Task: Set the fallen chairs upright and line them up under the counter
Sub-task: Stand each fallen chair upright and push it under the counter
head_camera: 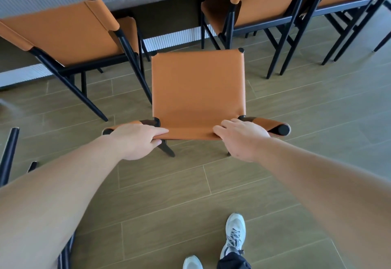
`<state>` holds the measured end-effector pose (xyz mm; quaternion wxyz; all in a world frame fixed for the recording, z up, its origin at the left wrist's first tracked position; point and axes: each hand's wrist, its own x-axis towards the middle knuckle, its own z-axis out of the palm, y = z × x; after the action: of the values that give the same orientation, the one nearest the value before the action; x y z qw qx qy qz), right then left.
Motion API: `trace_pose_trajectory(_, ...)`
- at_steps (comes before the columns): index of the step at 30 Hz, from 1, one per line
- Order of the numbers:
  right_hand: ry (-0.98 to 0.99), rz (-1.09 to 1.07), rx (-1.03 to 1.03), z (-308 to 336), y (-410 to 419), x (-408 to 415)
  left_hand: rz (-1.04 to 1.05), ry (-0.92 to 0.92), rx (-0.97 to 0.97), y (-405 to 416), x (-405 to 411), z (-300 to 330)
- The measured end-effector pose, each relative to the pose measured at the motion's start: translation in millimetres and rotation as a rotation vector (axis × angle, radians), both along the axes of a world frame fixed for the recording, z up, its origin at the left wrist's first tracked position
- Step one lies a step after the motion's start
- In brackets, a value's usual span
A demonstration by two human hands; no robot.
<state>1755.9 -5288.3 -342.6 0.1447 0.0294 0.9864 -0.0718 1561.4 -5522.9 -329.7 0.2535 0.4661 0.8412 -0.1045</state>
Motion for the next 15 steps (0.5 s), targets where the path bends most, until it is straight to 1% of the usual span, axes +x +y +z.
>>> trace_pose_trajectory(2,0.030,0.014,0.001,1.0,8.8,-9.6,0.025,0.023,0.008,7.0,-10.4,-2.1)
trace_pose_trajectory(6,0.057,0.039,0.009,1.0,28.1,-26.0,0.073,0.004,-0.005,20.0,-26.8,-2.3)
trace_pose_trajectory(12,0.069,0.073,0.050,2.1,54.3,-48.8,0.120,0.032,-0.039,36.1,-33.9,1.8)
trace_pose_trajectory(15,0.081,0.095,0.058,2.9,69.6,-64.3,0.162,0.064,-0.007,41.0,-34.8,2.1)
